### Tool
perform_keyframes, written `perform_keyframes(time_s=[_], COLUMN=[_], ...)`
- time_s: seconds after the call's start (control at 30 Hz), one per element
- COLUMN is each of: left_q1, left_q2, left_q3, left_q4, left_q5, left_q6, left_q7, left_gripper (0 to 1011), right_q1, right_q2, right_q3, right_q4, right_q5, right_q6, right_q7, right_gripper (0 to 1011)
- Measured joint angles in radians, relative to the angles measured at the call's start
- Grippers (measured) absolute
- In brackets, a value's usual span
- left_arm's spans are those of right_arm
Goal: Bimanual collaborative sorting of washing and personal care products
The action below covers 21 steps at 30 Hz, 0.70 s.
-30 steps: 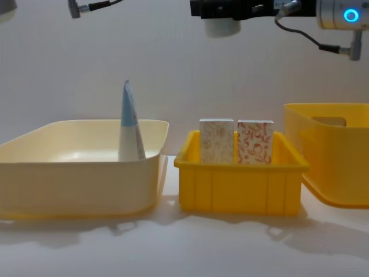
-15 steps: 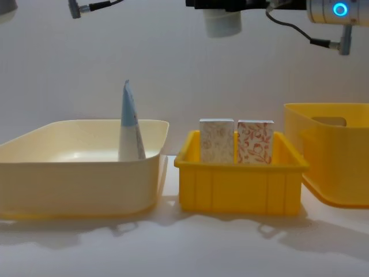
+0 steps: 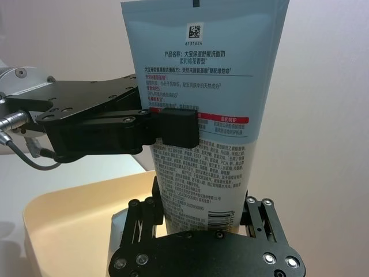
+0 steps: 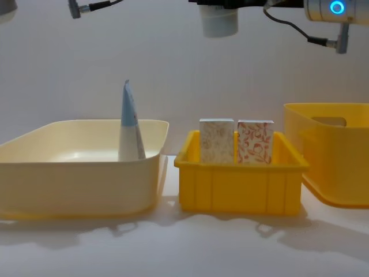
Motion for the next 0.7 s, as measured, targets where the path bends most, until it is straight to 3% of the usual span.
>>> perform_keyframes(time_s=[0.33, 0.7], left_q1=[0.000, 0.000], left_q2=[0.001, 0.001], left_q3=[0.001, 0.001], left_q4=[-0.001, -0.001], left_q5=[-0.001, -0.001], left_q6=[0.000, 0.000], left_q7=[0.000, 0.000], left_gripper=[239, 553], right_q1=[0.001, 0.002], right_q2=[-0.002, -0.003], right_q3=[0.000, 0.000], right_q4=[0.001, 0.001], right_q5=[0.001, 0.002], right_q6=[-0.001, -0.002], right_q7=[-0.003, -0.004], right_gripper=[628, 559])
